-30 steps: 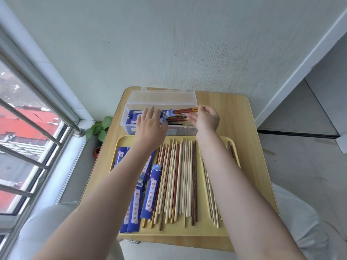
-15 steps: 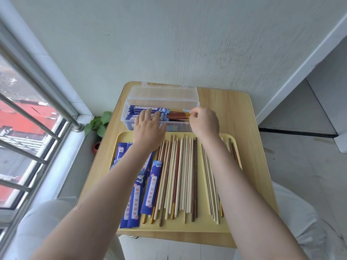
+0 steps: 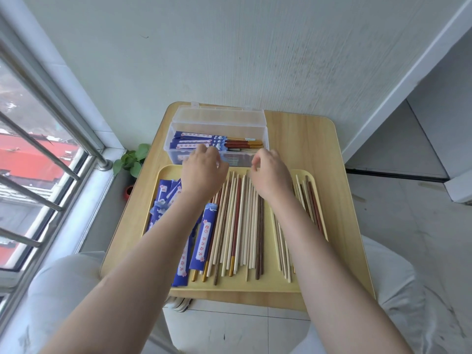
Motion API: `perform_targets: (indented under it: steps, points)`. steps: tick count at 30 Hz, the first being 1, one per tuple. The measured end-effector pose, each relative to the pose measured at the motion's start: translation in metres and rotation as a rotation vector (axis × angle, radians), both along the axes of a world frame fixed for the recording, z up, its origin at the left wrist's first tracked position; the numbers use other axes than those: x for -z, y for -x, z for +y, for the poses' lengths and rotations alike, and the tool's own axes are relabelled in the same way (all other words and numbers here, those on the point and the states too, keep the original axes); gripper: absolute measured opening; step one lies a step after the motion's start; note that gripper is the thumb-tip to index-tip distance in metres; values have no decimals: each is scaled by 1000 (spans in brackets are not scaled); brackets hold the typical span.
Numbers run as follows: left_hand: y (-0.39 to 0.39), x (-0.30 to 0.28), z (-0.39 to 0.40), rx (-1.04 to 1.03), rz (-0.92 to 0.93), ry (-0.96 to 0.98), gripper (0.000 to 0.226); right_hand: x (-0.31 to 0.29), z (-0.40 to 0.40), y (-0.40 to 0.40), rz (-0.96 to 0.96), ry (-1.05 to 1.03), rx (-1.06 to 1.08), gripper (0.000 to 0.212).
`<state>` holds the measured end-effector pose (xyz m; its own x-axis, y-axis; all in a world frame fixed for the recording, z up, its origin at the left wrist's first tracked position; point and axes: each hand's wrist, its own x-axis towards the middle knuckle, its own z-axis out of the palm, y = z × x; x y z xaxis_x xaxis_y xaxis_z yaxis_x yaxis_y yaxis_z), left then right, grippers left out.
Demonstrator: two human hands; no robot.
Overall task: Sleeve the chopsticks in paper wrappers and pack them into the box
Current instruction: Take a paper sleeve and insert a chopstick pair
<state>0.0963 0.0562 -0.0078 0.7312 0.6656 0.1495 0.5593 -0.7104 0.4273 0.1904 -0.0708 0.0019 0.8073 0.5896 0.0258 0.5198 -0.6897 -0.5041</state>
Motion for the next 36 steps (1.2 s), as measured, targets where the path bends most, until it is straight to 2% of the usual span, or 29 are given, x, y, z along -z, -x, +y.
perform_targets:
  steps: [2, 6, 9, 13, 17, 19, 21, 23, 25, 27, 32, 36]
  points:
    - [8, 2, -11, -18, 106, 95, 22, 7, -9, 14, 27, 16, 8, 4]
    - [32, 12, -21, 36, 543, 125, 11, 21, -19, 41, 196, 195, -89, 8]
    - [50, 23, -32, 37, 569, 69, 16, 28, -23, 60, 243, 327, -191, 24]
    - [61, 31, -49, 7, 475, 69, 24, 33, -32, 70, 225, 341, -171, 25]
    - [65, 33, -55, -33, 372, 112, 20, 35, -45, 68, 228, 289, -116, 18]
    - [67, 30, -52, -58, 256, 160, 23, 36, -51, 67, 231, 229, -85, 15]
    - [69, 23, -49, -90, 67, 276, 36, 35, -55, 67, 256, 123, -52, 15]
    - [69, 13, -48, -154, -187, 552, 49, 32, -56, 70, 416, -38, -31, 19]
    - [71, 5, -50, -228, -451, 932, 55, 28, -55, 74, 712, -216, -35, 25]
    - [72, 4, -52, -295, -624, 1149, 56, 25, -56, 78, 965, -343, -46, 31]
    - [75, 11, -56, -357, -803, 1320, 49, 24, -66, 75, 1152, -584, 37, 24]
    - [75, 12, -62, -351, -820, 1349, 46, 24, -72, 67, 1242, -817, 199, 26]
